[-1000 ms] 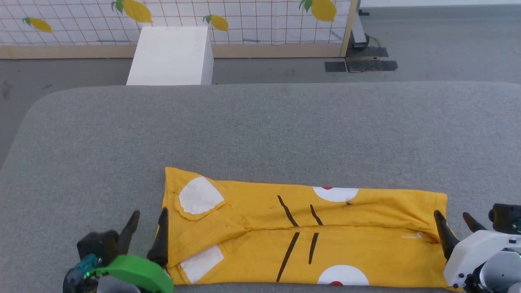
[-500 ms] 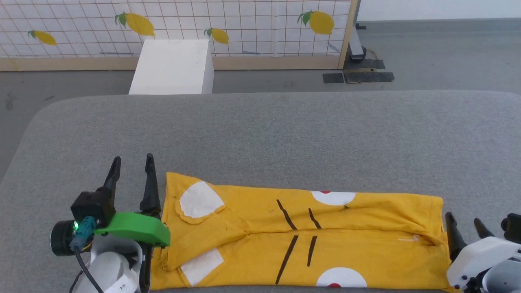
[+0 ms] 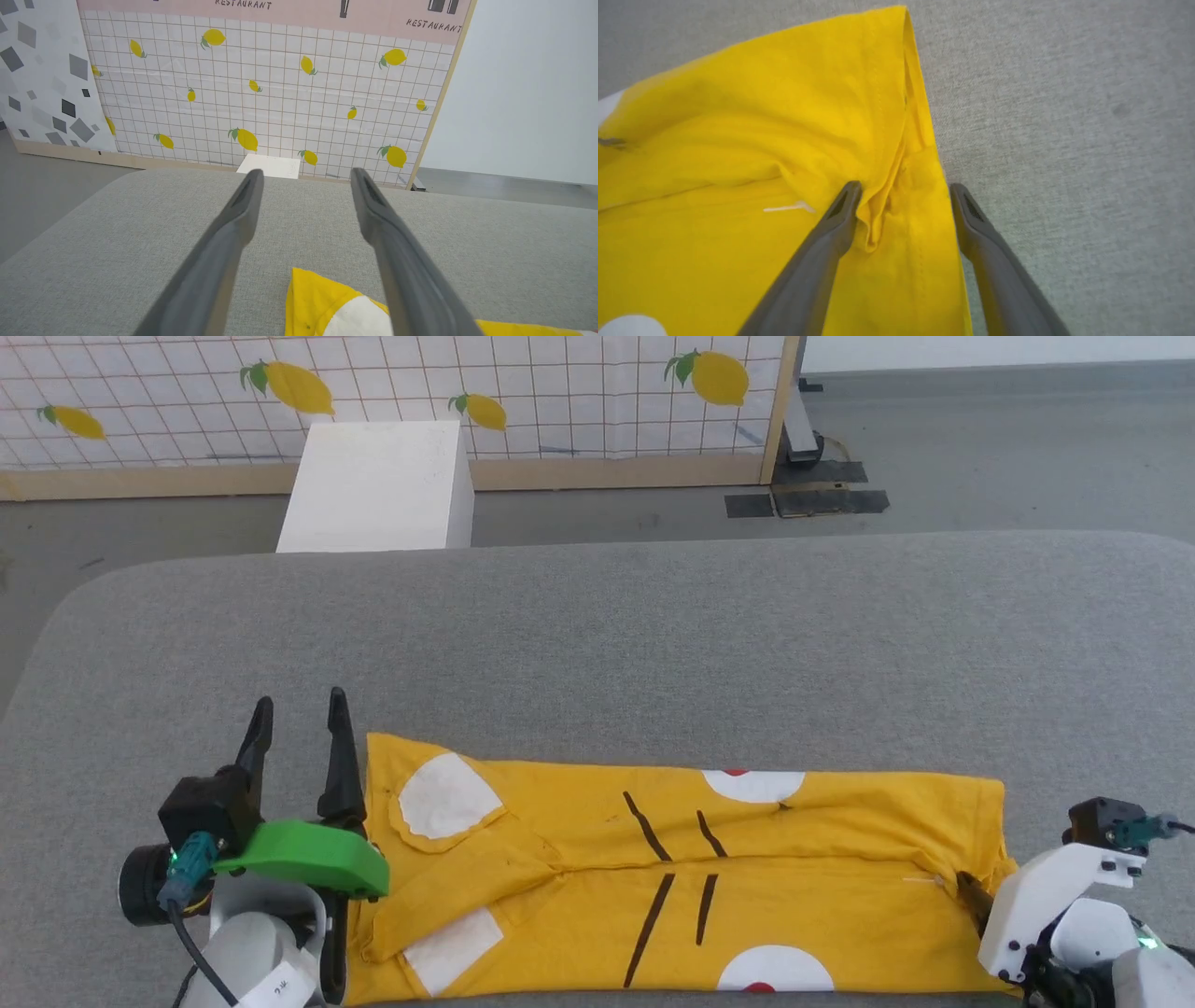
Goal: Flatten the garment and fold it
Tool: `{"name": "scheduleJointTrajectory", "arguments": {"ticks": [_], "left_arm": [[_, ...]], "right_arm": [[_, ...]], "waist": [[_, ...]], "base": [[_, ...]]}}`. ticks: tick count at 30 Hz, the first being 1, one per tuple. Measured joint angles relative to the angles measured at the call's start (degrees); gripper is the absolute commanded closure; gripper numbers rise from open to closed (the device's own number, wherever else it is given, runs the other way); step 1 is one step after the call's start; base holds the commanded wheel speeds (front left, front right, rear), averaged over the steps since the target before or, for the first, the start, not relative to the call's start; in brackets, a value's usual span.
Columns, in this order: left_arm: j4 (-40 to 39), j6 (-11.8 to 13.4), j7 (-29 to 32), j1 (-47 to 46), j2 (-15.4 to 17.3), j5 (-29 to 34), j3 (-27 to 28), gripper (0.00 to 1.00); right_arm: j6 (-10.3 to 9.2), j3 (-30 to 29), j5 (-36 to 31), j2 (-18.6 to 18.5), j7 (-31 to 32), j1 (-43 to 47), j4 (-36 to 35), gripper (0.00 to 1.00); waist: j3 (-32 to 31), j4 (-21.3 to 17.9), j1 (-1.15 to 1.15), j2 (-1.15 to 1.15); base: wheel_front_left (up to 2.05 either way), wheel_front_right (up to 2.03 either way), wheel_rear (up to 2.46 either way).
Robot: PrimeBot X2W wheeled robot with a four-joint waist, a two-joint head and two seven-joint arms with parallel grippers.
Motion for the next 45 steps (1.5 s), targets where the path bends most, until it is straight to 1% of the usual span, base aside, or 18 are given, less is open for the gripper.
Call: {"name": "scheduleJointTrajectory", "arguments": {"ticks": [1, 2, 3, 4, 5, 11, 14, 18, 21, 24, 27, 31, 33, 36, 39, 41, 43, 45], "left_arm": [[0.27, -0.37, -0.01, 0.00, -0.27, 0.26, 0.36, 0.00], [0.51, -0.57, 0.00, 0.00, -0.47, 0.47, 0.58, 0.00], [0.68, -0.91, 0.00, 0.01, -0.73, 0.65, 0.81, 0.00], [0.77, -1.11, 0.00, 0.01, -0.90, 0.88, 1.02, 0.00], [0.88, -1.47, 0.00, 0.01, -1.20, 1.02, 1.38, 0.00], [1.46, -2.76, 0.00, -0.02, -1.91, 2.22, 2.91, 0.00], [1.75, -3.31, 0.00, -0.03, -2.54, 3.02, 3.37, 0.00], [2.10, -4.01, 0.00, -0.03, -3.13, 3.47, 3.88, 0.00], [2.18, -4.47, 0.00, -0.02, -3.36, 3.81, 4.33, 0.00], [2.31, -4.91, 0.00, 0.00, -3.58, 4.08, 4.60, 0.00], [2.46, -5.19, 0.00, 0.02, -3.78, 4.36, 4.97, 0.00], [2.49, -5.60, -0.01, 0.11, -4.20, 4.50, 5.33, 0.00], [2.48, -5.91, 0.00, 0.20, -4.32, 4.74, 5.49, 0.00], [2.46, -6.00, 0.00, 0.26, -4.39, 5.06, 5.75, 0.00], [2.47, -6.43, -0.01, 0.25, -4.44, 5.73, 5.78, 0.00], [2.50, -6.48, 0.00, 0.18, -4.55, 6.22, 5.70, 0.00], [2.52, -6.51, 0.00, 0.02, -4.59, 6.24, 5.64, 0.00], [2.56, -6.76, 0.00, -0.27, -4.65, 6.24, 5.49, 0.00]], "right_arm": [[0.00, -0.01, -0.16, -0.09, 1.75, -0.49, 0.23, 0.09], [0.00, 0.00, -0.19, -0.16, 2.90, -0.82, 0.24, 0.54], [0.00, 0.03, -0.36, -0.23, 3.75, -1.01, 0.03, 0.63], [0.00, 0.04, -0.80, -0.26, 3.99, -1.01, -0.33, 0.96], [0.00, 0.11, -1.20, -0.23, 4.05, -1.00, -0.70, 1.00], [0.03, -1.88, -4.15, 0.41, 3.08, -0.85, -2.15, 1.00], [0.02, -5.79, -8.99, 0.43, 0.36, -0.65, -3.01, 1.00], [0.02, -11.24, -17.56, -1.66, -3.85, -0.60, -3.76, 1.00], [0.02, -14.51, -21.06, -2.18, -5.89, -0.59, -3.61, 1.00], [0.02, -16.30, -23.47, -2.01, -6.95, -0.59, -3.99, 1.00], [0.02, -15.91, -23.60, -1.65, -7.40, -0.35, -5.16, 1.00], [0.02, -10.50, -20.33, -1.18, -4.75, 2.25, -10.34, 1.00], [0.01, -6.25, -17.49, -0.79, -1.63, 4.28, -15.29, 1.00], [0.01, 1.26, -12.30, -0.45, 4.80, 7.59, -26.73, 1.00], [0.00, 10.82, -8.50, -0.44, 10.77, 9.82, -39.39, 1.00], [0.01, 16.95, -7.60, -1.18, 13.33, 10.01, -44.41, 1.00], [0.01, 22.91, -6.72, -2.37, 14.47, 9.53, -47.10, 1.00], [0.00, 29.40, -6.22, -3.81, 14.95, 7.43, -47.29, 1.00]], "waist": [[-0.03, 0.04, 0.00, 0.00], [-0.04, 0.08, 0.00, 0.00], [-0.03, 0.12, 0.00, 0.00], [0.01, 0.15, 0.00, 0.00], [0.08, 0.18, 0.00, 0.00], [0.43, 0.36, 0.00, 0.00], [0.58, 0.56, 0.00, 0.00], [0.74, 0.98, 0.00, 0.00], [0.83, 1.19, 0.00, 0.00], [0.78, 1.33, 0.00, 0.00], [0.66, 1.62, 0.00, 0.00], [0.36, 2.14, 0.00, 0.00], [0.20, 2.36, 0.00, 0.00], [0.11, 2.64, 0.00, 0.00], [0.43, 2.92, 0.00, 0.00], [0.76, 3.17, 0.00, 0.00], [1.21, 3.44, 0.00, 0.00], [1.79, 3.76, 0.00, 0.00]], "base": [[0.00, 0.00, 0.00], [0.00, 0.00, 0.00], [0.00, 0.00, 0.00], [0.00, 0.00, 0.00], [0.00, 0.00, 0.00], [0.00, 0.00, 0.00], [0.00, 0.00, 0.00], [0.00, 0.00, 0.00], [0.00, 0.00, 0.00], [0.00, 0.00, 0.00], [0.00, 0.00, 0.00], [0.00, 0.00, 0.00], [0.00, 0.00, 0.00], [0.00, 0.00, 0.00], [0.00, 0.00, 0.00], [0.00, 0.00, 0.00], [0.00, 0.00, 0.00], [0.00, 0.00, 0.00]]}}
